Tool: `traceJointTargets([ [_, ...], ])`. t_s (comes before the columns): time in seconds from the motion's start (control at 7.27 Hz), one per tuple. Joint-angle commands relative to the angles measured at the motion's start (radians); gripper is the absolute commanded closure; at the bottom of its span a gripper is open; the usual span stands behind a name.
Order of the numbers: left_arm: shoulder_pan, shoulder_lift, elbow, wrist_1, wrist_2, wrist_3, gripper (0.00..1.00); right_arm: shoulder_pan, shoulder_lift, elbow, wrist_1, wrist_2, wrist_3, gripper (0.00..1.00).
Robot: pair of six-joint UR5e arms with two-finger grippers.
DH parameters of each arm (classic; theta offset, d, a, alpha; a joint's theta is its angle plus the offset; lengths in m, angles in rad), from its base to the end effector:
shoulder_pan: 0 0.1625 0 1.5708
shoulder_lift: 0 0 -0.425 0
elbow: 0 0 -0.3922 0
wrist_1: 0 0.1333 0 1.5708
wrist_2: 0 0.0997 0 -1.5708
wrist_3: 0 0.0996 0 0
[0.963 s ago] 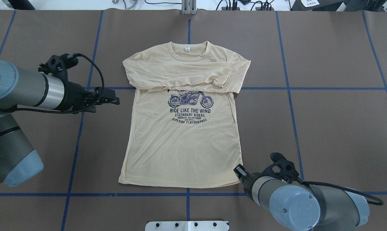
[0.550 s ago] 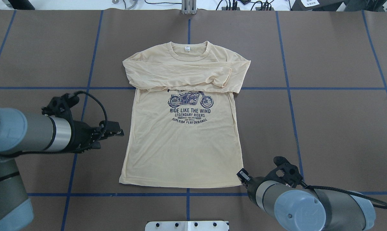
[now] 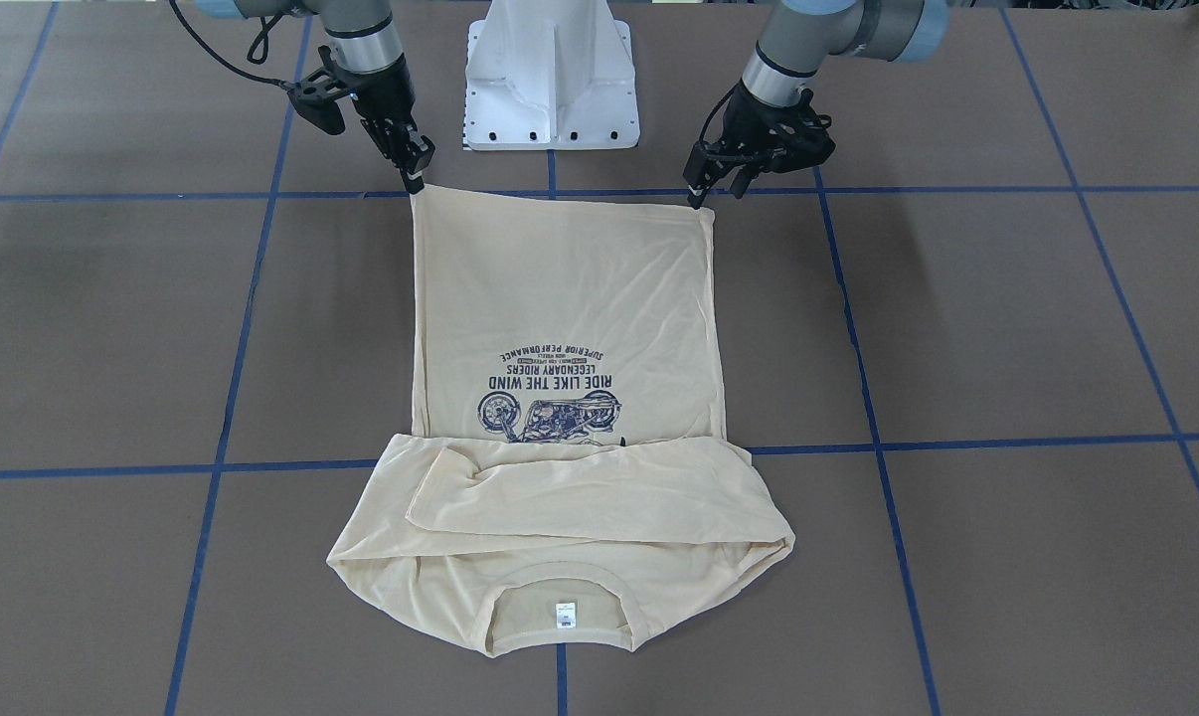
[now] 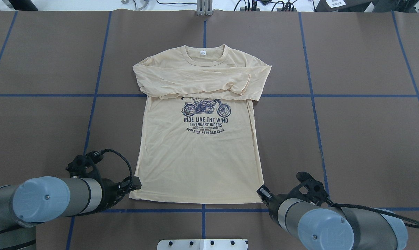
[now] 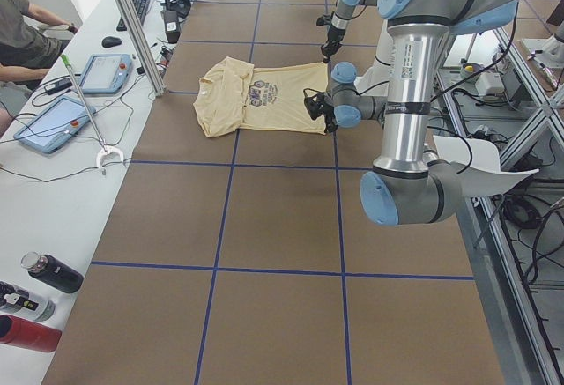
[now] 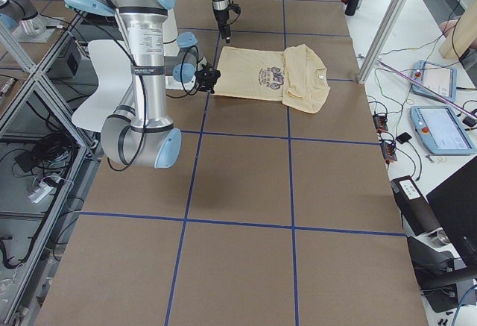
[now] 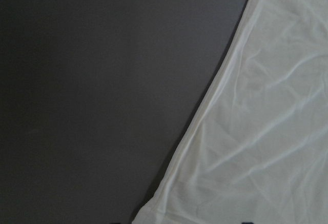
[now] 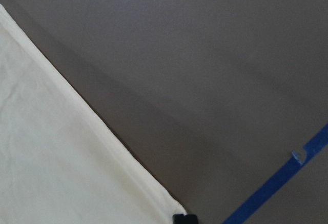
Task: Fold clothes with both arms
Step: 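Move the left gripper down to the other hem corner nearest the robot, then grasp both hem corners with the left and right grippers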
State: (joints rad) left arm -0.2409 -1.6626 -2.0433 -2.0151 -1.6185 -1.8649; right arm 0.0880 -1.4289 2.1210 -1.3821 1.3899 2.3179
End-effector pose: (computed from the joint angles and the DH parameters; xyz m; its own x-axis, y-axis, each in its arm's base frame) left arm 0.4623 -0.2460 0.3446 0.4377 -0.4057 -0.8024 0.3406 0.9007 -0.2696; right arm -0.4859 -0.1947 0.3184 0.3125 0.6986 0.6437 -0.5957 0.6719 -0.4400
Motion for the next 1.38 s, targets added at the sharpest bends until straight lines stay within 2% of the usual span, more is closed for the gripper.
traceJointTargets([
  [0.0, 0.009, -0.009, 0.021, 0.006, 0.003, 0.003, 0.23, -0.001, 0.001, 0.001, 0.0, 0.0, 0.0, 1.0],
  [0.28, 0.009, -0.034, 0.058, 0.006, 0.005, 0.006, 0.26, -0.001, 0.001, 0.001, 0.0, 0.0, 0.0, 1.0],
  [0.69, 0.006, -0.035, 0.057, 0.006, 0.005, 0.009, 0.41, -0.001, 0.001, 0.001, 0.0, 0.0, 0.0, 1.0],
  [1.24, 0.008, -0.035, 0.064, 0.004, 0.005, 0.01, 0.47, -0.001, 0.002, 0.001, 0.0, 0.0, 0.0, 1.0],
])
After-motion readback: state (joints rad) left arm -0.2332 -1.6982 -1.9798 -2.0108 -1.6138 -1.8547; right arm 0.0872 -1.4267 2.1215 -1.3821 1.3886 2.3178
